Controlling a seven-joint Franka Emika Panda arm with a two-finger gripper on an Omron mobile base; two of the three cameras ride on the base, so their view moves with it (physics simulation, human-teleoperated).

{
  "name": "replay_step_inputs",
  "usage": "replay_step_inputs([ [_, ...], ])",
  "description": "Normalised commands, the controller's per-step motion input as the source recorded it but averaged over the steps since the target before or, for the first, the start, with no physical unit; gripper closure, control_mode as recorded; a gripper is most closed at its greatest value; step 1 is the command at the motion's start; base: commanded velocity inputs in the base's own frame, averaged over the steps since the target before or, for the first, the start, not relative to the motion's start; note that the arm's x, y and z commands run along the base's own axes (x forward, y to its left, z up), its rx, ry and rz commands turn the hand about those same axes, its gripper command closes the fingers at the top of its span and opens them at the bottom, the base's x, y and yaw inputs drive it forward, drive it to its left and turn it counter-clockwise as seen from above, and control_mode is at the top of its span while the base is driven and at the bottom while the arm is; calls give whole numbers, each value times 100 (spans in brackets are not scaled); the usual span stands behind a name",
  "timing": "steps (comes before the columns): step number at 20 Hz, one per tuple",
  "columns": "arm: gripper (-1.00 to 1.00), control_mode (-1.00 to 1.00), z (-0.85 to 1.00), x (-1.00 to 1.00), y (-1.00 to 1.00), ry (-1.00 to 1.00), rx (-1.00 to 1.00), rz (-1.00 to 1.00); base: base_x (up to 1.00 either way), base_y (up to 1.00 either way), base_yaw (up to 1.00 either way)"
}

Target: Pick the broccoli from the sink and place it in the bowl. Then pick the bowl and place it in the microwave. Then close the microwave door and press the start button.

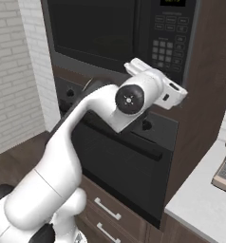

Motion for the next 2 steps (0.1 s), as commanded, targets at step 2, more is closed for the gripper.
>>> replay_step_inputs([
  [2,100,-100,0,-16,0,-12,12,3,0,0,0],
])
